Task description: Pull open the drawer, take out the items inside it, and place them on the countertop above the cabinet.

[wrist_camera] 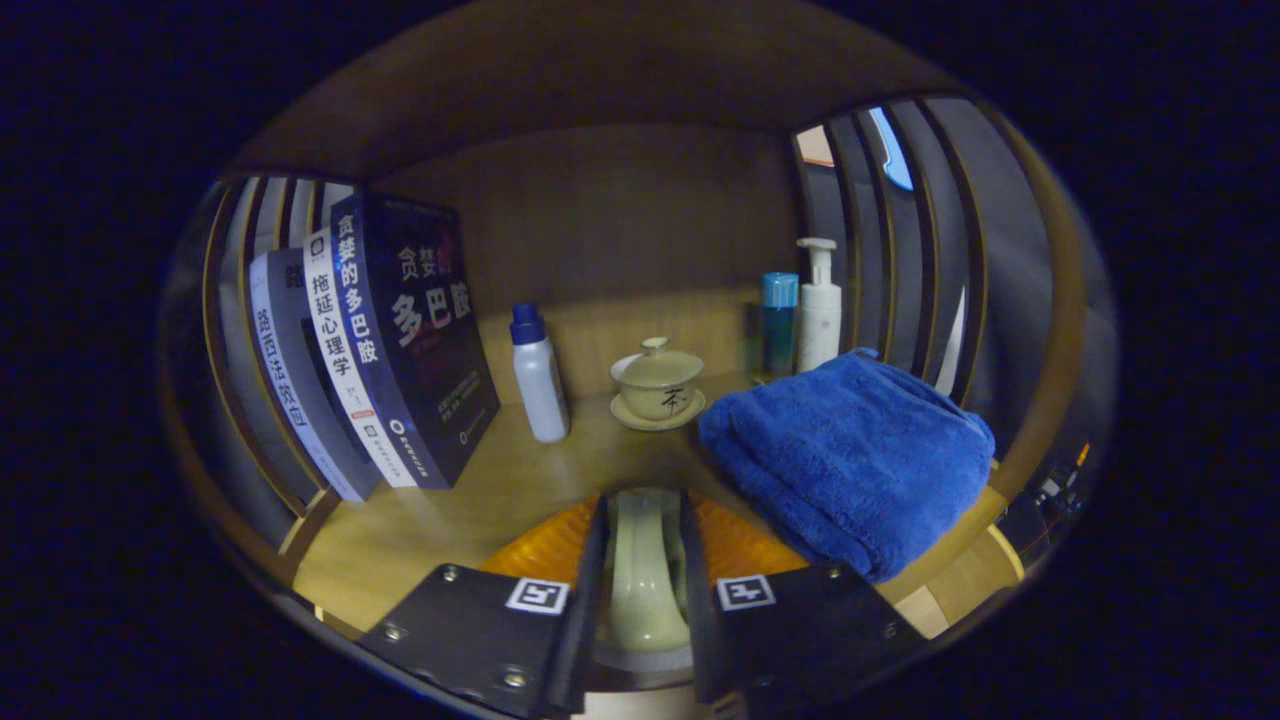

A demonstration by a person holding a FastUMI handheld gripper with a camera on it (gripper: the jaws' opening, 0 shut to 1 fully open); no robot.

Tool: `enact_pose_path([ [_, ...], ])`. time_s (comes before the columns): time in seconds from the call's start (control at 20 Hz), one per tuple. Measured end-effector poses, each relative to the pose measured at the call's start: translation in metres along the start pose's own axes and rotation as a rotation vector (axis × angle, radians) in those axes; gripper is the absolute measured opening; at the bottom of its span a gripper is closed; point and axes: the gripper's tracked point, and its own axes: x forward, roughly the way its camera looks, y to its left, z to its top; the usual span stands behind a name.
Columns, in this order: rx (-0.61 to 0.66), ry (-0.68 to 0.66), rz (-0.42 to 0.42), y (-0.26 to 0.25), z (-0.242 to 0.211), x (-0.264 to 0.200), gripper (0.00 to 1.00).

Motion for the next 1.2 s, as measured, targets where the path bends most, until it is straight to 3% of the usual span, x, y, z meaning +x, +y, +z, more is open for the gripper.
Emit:
enact_pose_path([
  [0.25, 0.038, -0.078, 0.032, 0.002, 0.027, -0.017, 0.95],
  [0.6, -0.006, -0.252, 0.025, -0.011, 0.062, -0.084, 0.97],
  [0.85, -0.06, -0.392, 0.096, -0.001, 0.074, -0.152, 0.97],
  [0.95, -0.06, -0.422, 0.112, 0.0, 0.066, -0.179, 0.97],
  [1.05, -0.084, -0.488, 0.181, 0.012, 0.056, -0.208, 0.97],
  [1.2, -0.067, -0.495, 0.194, 0.011, 0.022, -0.24, 0.95],
])
